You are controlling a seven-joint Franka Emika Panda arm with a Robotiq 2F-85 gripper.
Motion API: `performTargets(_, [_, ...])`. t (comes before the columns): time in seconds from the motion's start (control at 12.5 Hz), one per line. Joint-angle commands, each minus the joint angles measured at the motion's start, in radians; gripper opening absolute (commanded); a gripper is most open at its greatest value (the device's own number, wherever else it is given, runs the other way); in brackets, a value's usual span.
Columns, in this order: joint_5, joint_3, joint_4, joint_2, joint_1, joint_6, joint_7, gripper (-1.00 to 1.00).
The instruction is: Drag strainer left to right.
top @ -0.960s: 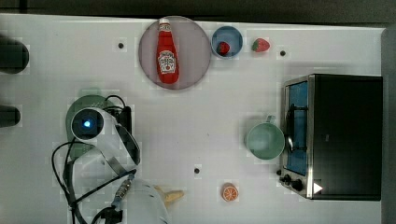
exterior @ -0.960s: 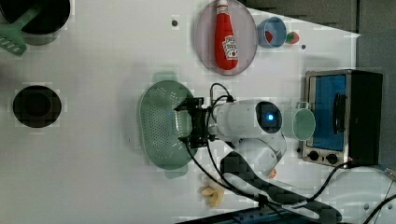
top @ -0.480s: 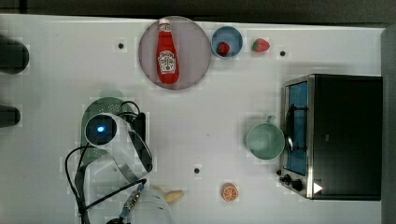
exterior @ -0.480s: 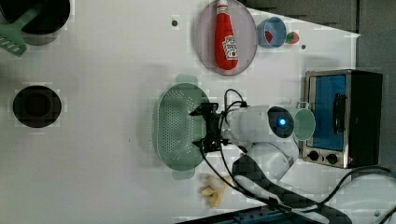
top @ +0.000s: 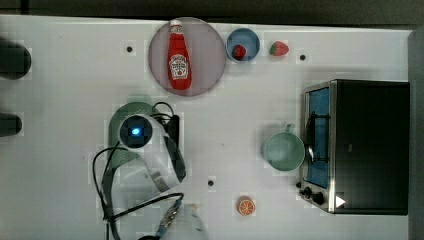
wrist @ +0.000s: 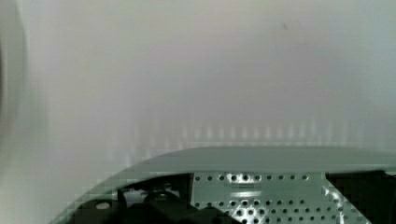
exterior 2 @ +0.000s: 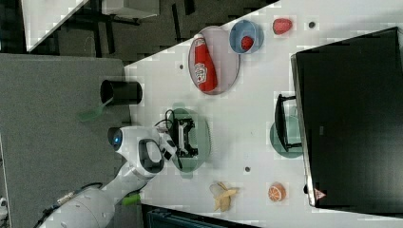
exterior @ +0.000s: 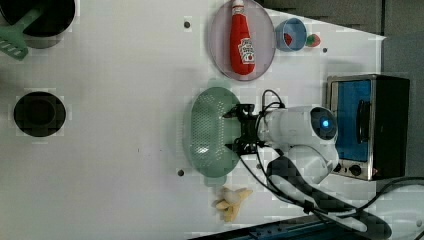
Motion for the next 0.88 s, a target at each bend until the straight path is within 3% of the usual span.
performTargets(0.08, [0.000,-0.049,-0.020,-0.043,-0.034,-0.009,-0.133,1.00])
performTargets(0.88, [0.000,-0.223,-0.028,-0.063,-0.039,-0.009,-0.292,1.00])
